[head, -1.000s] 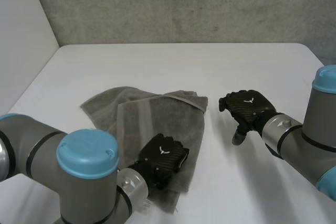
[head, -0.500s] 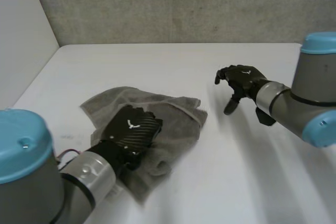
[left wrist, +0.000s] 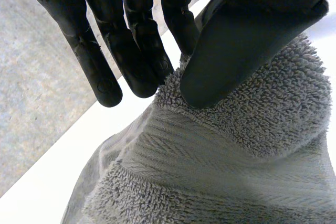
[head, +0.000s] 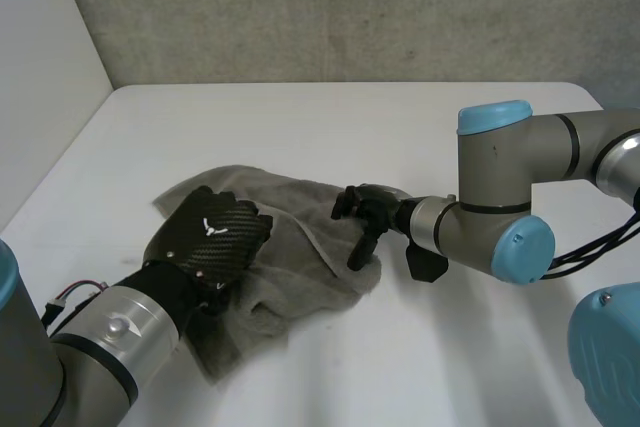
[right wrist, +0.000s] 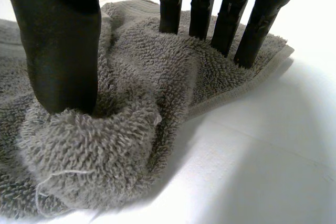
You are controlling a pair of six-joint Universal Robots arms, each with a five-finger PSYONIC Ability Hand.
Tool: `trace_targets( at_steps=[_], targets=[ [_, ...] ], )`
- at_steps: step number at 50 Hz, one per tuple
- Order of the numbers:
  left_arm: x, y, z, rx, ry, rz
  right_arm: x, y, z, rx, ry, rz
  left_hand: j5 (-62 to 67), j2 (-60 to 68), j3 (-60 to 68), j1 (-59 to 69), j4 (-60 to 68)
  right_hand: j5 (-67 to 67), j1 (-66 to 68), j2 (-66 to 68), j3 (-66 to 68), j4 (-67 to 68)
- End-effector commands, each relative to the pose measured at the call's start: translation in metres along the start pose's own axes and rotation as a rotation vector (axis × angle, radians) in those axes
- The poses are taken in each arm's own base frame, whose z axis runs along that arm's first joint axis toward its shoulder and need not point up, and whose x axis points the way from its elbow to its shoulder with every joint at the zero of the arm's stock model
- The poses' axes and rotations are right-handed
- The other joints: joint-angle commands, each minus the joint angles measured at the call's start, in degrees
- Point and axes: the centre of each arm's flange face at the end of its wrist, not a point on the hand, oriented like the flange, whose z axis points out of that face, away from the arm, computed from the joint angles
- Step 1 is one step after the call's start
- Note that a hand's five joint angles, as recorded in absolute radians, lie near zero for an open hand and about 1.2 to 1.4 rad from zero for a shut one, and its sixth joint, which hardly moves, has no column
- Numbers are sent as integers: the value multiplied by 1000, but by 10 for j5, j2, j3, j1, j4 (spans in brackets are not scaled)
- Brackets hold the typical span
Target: Fold the towel.
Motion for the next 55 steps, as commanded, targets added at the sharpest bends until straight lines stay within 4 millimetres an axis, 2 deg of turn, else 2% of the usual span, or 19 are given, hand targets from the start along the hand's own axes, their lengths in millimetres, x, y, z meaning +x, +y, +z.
trace_targets(
  at_steps=[1, 13, 21, 23, 24, 26, 27, 29, 30, 31, 32, 34, 35, 37, 40, 42, 49, 51, 55],
  targets=[
    [-5, 6, 3, -24, -15, -7, -4, 5, -14, -22, 5, -13, 116, 103, 104, 125, 103, 6, -7, -18, -9, -4],
    [-16, 13, 6, -48, -47, -21, -7, 32, -28, -54, 6, -125, 116, 103, 104, 125, 103, 7, -5, -17, -7, -3],
    [-20, 17, 7, -64, -61, -27, -6, 34, -33, -15, 28, -145, 116, 103, 104, 125, 103, 24, 12, 0, 10, 14],
    [-19, 18, 8, -66, -58, -27, -5, 35, -33, 8, 36, -172, 116, 103, 104, 125, 103, 206, 194, 182, 192, 196],
    [-19, 18, 8, -66, -58, -27, -5, 35, -33, 8, 36, -172, 116, 103, 104, 125, 103, 208, 195, 184, 193, 198],
    [-19, 18, 8, -66, -58, -27, -5, 29, -33, 40, 51, -218, 116, 103, 104, 125, 103, 567, 555, 543, 552, 557],
    [-19, 18, 8, -66, -58, -27, -5, 29, -33, 40, 51, -219, 116, 103, 104, 125, 103, 569, 556, 545, 554, 559],
    [-22, 15, 11, -47, -67, -26, -9, 9, -39, 106, 68, -271, 116, 103, 104, 125, 103, 569, 556, 545, 554, 559],
    [-22, 15, 11, -47, -67, -26, -9, 9, -39, 107, 68, -271, 116, 103, 104, 125, 103, 569, 556, 545, 554, 559],
    [-24, 11, 15, -26, -79, -25, -13, -11, -45, 177, 79, -300, 116, 103, 104, 125, 103, 569, 556, 545, 554, 559],
    [-24, 11, 15, -25, -79, -25, -13, -11, -45, 177, 79, -300, 116, 103, 104, 125, 103, 569, 556, 545, 554, 559],
    [-36, -5, 26, 59, -125, -17, -24, -56, -64, 340, 94, -347, 116, 103, 104, 125, 103, 569, 556, 545, 554, 559],
    [-36, -6, 26, 59, -125, -17, -24, -56, -64, 340, 94, -347, 116, 103, 104, 125, 103, 569, 556, 545, 554, 559],
    [-51, -28, 37, 154, -181, -9, -38, -96, -89, 481, 98, -386, 116, 103, 104, 125, 103, 569, 556, 545, 554, 559],
    [-61, -40, 40, 200, -212, -10, -45, -113, -101, 540, 98, -403, 116, 103, 104, 125, 103, 569, 556, 545, 554, 559],
    [-76, -62, 43, 278, -259, -10, -59, -135, -123, 630, 94, -440, 116, 103, 104, 125, 103, 569, 556, 545, 554, 559],
    [-79, -78, 37, 344, -271, -41, -78, -154, -161, 725, 124, -555, 116, 103, 104, 125, 103, 569, 556, 545, 554, 559],
    [-78, -77, 32, 347, -269, -57, -78, -152, -165, 724, 136, -583, 116, 103, 104, 125, 103, 569, 556, 545, 554, 559],
    [-60, -54, 21, 292, -218, -95, -77, -142, -162, 665, 156, -649, 116, 103, 104, 125, 103, 569, 556, 545, 554, 559]
  ],
)
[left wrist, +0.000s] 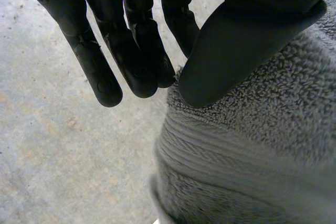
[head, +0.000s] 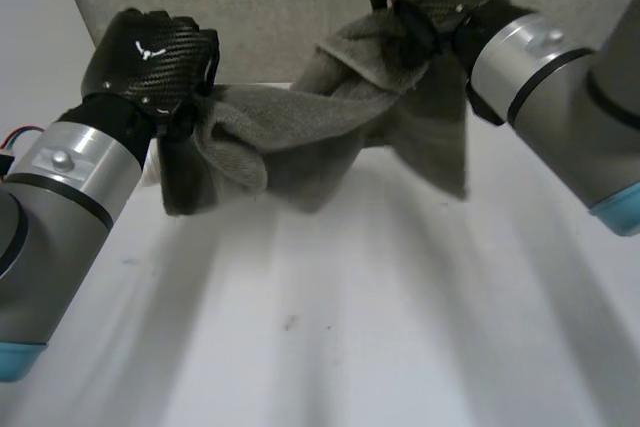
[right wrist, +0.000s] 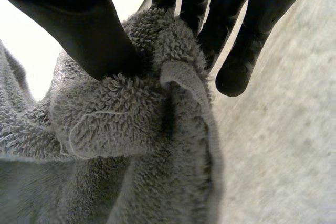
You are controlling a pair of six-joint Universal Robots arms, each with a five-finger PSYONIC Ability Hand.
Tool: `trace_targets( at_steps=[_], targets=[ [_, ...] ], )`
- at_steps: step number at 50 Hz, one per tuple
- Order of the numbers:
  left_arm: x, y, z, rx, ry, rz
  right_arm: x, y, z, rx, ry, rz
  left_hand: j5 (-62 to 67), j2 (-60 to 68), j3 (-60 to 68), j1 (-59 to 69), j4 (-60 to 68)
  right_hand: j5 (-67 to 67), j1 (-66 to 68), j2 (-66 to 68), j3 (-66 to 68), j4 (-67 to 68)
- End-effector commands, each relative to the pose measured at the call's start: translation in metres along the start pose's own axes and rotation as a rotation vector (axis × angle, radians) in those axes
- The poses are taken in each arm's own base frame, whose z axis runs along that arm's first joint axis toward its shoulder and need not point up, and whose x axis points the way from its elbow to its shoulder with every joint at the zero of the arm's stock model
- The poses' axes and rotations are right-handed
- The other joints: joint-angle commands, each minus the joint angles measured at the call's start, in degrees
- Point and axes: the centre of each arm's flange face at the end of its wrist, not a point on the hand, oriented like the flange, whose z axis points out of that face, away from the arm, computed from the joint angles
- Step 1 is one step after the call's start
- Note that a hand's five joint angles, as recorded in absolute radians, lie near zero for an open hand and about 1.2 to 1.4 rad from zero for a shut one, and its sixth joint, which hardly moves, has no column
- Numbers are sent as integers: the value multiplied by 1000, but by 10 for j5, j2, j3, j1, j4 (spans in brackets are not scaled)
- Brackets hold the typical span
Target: Fold the towel.
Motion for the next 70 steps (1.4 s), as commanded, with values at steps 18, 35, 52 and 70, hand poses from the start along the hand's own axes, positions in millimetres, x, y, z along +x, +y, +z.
trace_targets(
  at_steps=[18, 35, 52, 70],
  targets=[
    [82, 98, -113, -424, 324, -55, -60, 131, -43, -676, -429, -140, 114, 103, 103, 122, 102, 61, 62, 66, 44, 36],
    [43, 21, 42, -29, 123, -55, -12, 37, 74, 48, -39, -304, 114, 103, 103, 122, 102, 61, 62, 66, 44, 36],
    [24, 39, 46, -112, -47, -63, -16, 49, 63, -67, -76, -278, 114, 103, 103, 122, 102, 61, 62, 66, 44, 36],
    [101, 139, -74, -599, 313, 46, -55, 173, 3, -559, -296, -134, 114, 103, 103, 122, 102, 61, 62, 66, 44, 36]
  ],
)
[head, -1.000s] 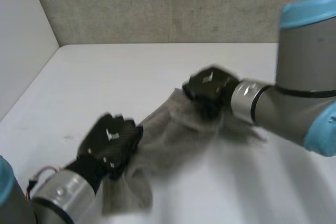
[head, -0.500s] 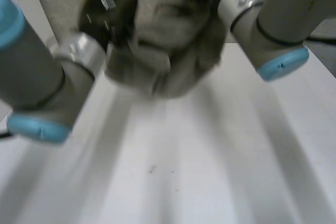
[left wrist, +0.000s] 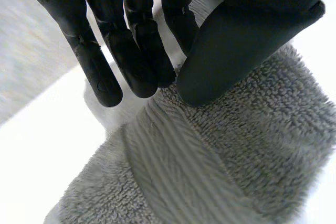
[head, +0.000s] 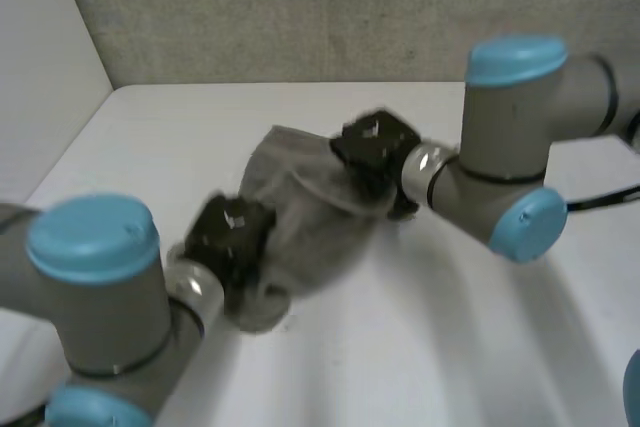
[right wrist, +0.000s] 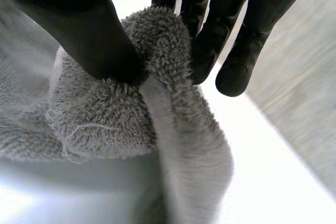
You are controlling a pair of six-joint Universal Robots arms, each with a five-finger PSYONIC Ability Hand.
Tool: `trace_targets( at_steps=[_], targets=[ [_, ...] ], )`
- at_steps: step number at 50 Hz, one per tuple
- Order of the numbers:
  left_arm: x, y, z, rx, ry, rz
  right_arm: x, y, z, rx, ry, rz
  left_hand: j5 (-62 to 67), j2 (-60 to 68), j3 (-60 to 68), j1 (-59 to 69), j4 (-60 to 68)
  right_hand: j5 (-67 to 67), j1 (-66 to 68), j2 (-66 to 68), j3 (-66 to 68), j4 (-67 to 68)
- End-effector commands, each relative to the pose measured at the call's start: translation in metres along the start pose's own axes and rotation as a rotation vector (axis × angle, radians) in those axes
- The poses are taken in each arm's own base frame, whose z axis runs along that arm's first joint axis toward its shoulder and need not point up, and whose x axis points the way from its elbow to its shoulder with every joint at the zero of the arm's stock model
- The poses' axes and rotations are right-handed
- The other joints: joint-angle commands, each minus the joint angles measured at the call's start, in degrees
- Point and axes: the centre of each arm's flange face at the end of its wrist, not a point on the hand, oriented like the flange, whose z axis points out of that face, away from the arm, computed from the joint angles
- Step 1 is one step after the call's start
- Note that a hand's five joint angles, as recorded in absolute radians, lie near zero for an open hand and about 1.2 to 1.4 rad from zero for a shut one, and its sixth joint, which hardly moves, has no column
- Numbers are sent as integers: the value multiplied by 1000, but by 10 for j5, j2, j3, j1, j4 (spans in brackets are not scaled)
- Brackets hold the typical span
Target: Fold the towel.
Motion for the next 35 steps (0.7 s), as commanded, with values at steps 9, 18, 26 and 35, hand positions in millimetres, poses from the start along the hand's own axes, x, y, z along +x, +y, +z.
trace_targets(
  at_steps=[9, 18, 26, 35],
  targets=[
    [38, 14, -67, -176, 238, 111, -24, 22, -43, -207, -149, 64, 84, 76, 76, 95, 75, 61, 57, 66, 39, 36],
    [36, -16, -73, -34, 219, 97, -38, 28, -68, -245, -208, -52, -294, -303, -303, -284, -304, 61, 57, 66, 39, 36],
    [23, -50, -29, 159, 102, 69, -48, 36, -81, -267, -243, -67, -585, -594, -594, -575, -595, 61, 57, 66, 39, 36],
    [3, -63, 44, 220, 10, 53, -52, 43, -84, -244, -225, -73, -555, -564, -564, -544, -565, 61, 57, 66, 39, 36]
  ],
)
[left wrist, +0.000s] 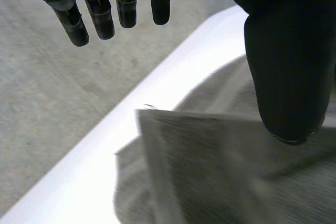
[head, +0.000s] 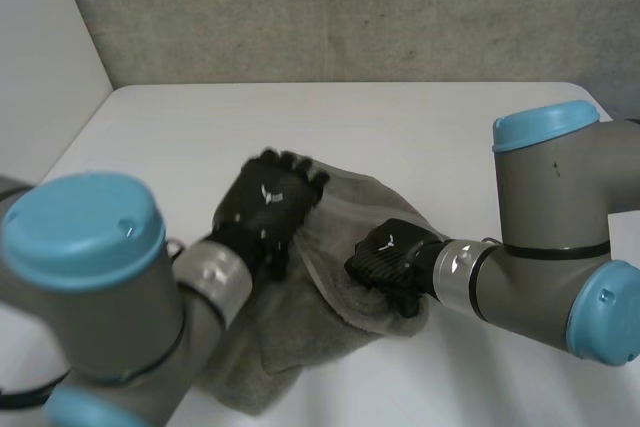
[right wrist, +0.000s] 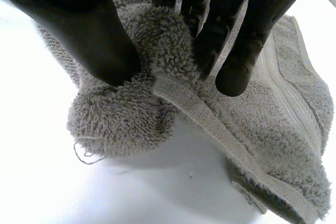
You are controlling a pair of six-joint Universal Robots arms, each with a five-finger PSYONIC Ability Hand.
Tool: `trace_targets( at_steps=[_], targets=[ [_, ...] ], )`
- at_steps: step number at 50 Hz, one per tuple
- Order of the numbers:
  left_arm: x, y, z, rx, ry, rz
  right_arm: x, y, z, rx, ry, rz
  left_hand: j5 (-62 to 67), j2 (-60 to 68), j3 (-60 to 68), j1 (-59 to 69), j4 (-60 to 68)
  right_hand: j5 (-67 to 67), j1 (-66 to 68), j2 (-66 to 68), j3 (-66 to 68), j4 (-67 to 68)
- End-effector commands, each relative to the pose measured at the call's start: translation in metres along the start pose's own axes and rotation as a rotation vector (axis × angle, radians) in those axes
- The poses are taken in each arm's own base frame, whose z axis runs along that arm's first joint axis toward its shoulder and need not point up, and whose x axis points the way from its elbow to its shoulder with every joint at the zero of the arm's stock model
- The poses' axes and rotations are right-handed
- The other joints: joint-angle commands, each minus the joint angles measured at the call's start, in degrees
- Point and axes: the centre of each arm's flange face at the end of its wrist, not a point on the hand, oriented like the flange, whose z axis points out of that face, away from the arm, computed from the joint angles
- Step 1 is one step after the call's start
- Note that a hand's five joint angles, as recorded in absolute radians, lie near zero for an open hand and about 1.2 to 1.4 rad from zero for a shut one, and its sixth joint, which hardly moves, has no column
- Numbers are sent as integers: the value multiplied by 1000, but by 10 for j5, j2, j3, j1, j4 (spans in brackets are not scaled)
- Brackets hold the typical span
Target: Fold the towel.
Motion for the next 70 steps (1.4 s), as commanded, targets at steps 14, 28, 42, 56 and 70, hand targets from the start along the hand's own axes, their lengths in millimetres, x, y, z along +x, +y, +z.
trace_targets(
  at_steps=[14, 28, 42, 56, 70],
  targets=[
    [10, 41, 63, -156, 116, 95, 9, 12, 5, 35, 65, 17, 104, 114, 113, 110, 112, 61, 57, 66, 38, 36],
    [7, 41, 53, -171, 123, 93, 16, 17, 11, 44, 90, 24, 331, 340, 339, 336, 338, 61, 57, 66, 38, 36],
    [-6, 7, 47, -74, 71, 92, 43, 9, 7, 100, 174, 124, 681, 691, 690, 686, 689, 61, 57, 66, 38, 36],
    [-58, -114, -24, 254, -116, 81, 108, -72, -101, 335, 456, 51, 681, 691, 690, 686, 689, 61, 57, 66, 38, 36],
    [-67, -99, -54, 195, -175, 76, 103, -93, -129, 275, 400, 34, 681, 691, 690, 686, 689, 61, 57, 66, 38, 36]
  ],
)
